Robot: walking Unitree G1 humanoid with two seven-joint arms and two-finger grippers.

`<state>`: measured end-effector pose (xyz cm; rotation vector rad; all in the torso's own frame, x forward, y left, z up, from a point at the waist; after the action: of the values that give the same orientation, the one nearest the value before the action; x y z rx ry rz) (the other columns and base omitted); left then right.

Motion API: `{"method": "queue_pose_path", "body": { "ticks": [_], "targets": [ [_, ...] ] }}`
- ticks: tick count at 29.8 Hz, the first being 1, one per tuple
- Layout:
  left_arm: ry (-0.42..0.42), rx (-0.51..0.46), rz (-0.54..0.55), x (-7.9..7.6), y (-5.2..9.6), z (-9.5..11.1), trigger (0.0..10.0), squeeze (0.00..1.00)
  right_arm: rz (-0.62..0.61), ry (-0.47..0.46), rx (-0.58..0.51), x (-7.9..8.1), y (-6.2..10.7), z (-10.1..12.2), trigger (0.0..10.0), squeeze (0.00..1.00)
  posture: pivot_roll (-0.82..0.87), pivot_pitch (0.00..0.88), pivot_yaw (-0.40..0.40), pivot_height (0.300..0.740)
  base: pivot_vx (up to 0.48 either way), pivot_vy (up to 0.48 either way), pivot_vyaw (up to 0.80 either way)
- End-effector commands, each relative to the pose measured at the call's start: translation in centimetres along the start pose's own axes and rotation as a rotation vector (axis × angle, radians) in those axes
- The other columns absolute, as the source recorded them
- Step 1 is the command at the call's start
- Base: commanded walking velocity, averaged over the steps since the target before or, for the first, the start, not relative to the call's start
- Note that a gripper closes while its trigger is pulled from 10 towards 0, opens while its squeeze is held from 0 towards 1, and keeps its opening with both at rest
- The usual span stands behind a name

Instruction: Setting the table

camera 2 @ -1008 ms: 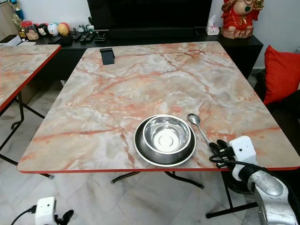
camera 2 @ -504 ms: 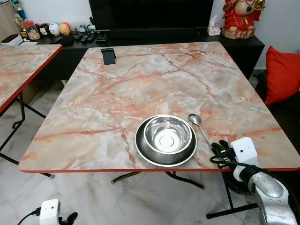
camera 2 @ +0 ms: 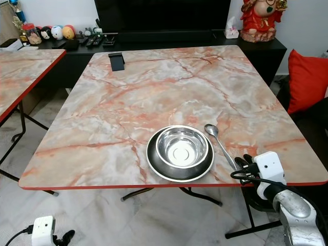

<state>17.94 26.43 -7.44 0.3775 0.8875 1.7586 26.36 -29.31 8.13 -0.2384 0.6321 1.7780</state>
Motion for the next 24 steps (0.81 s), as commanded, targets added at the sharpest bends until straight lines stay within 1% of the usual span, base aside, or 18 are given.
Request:
{"method": "queue_pose_path", "body": {
  "ticks": [1, 5, 8, 10, 11, 19, 24],
  "targets": [
    [0.001, 0.024, 0.012, 0.4, 0.1, -0.4, 10.0, 0.0, 0.005, 0.026, 0.009, -0.1, 0.1, -0.1, 10.0, 0.0, -0.15, 0.0, 0.069, 0.707, 0.0, 0.0, 0.0],
    [0.002, 0.027, 0.009, 0.3, 0.1, -0.5, 10.0, 0.0, 0.028, 0.062, 0.019, 0.2, 0.0, -0.2, 10.0, 0.0, -0.15, 0.0, 0.069, 0.707, 0.0, 0.0, 0.0],
    [0.0, 0.027, 0.0, -0.8, -0.2, -0.5, 10.0, 0.0, 0.028, 0.065, 0.018, 0.3, -0.1, -0.1, 10.0, 0.0, -0.15, 0.0, 0.068, 0.707, 0.0, 0.0, 0.0],
    [-0.004, 0.025, -0.011, -1.8, -0.5, -0.4, 10.0, 0.0, 0.038, 0.075, 0.024, 0.4, -0.2, -0.1, 10.0, 0.0, -0.15, 0.0, 0.068, 0.707, 0.0, 0.0, 0.0],
    [-0.004, 0.024, -0.013, -1.9, -0.5, -0.4, 10.0, 0.0, 0.042, 0.078, 0.025, 0.5, -0.2, -0.2, 10.0, 0.0, -0.15, 0.0, 0.068, 0.707, 0.0, 0.0, 0.0],
    [-0.006, 0.014, -0.026, -2.8, -0.8, -0.2, 10.0, 0.0, 0.05, 0.089, 0.026, 0.6, -0.3, -0.2, 10.0, 0.0, -0.16, 0.0, 0.069, 0.707, 0.0, 0.0, 0.0],
    [-0.007, 0.003, -0.03, -2.8, -0.9, 0.3, 10.0, 0.0, 0.048, 0.093, 0.026, 0.4, -0.2, -0.1, 10.0, 0.0, -0.15, 0.0, 0.068, 0.707, 0.0, 0.0, 0.0]
  ]
}}
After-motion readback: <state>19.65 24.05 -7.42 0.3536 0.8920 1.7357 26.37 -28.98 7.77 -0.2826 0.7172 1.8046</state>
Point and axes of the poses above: a point about 5 cm out from each wrist's last joint towards the gripper, its own y axis pointing back from the gripper into the wrist, its own z axis along the axis of the wrist's last joint, x = y × z, the point moved 1 cm from there along -y, pointing out of the wrist towards the gripper, and after that the axes turned 15 degrees about y, right-handed, at the moved point
